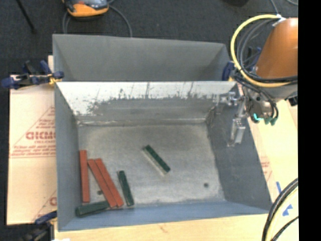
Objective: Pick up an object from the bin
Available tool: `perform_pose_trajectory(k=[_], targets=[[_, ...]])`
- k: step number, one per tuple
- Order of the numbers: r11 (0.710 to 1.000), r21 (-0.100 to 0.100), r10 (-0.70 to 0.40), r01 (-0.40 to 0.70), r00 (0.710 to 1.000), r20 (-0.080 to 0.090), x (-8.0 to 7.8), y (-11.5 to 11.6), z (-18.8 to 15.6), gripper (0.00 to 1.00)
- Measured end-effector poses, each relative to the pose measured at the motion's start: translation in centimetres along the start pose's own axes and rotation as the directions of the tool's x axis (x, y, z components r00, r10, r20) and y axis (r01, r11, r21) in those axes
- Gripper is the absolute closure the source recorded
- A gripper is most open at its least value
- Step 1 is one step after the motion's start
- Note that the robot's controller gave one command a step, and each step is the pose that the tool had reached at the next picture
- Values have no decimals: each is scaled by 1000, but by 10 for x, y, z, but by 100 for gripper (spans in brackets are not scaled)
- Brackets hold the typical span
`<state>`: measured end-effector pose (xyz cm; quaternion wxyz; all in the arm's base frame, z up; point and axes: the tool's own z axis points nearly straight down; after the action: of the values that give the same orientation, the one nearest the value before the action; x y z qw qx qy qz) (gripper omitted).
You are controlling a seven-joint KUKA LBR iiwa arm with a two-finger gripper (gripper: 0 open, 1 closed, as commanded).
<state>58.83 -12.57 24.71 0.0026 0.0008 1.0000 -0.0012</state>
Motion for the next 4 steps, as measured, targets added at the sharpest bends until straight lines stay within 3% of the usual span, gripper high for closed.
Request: perform_pose_trajectory(k=[1, 2, 3, 4], targets=[[997, 3, -82, 82, 997, 6, 1, 17, 22, 0], [983, -1, -182, 182, 983, 3, 50, 74, 84, 0], [960, -6, -278, 278, 960, -11, 44, 100, 101, 0], [940, 0, -342, 342, 940, 8, 35, 105, 126, 0]])
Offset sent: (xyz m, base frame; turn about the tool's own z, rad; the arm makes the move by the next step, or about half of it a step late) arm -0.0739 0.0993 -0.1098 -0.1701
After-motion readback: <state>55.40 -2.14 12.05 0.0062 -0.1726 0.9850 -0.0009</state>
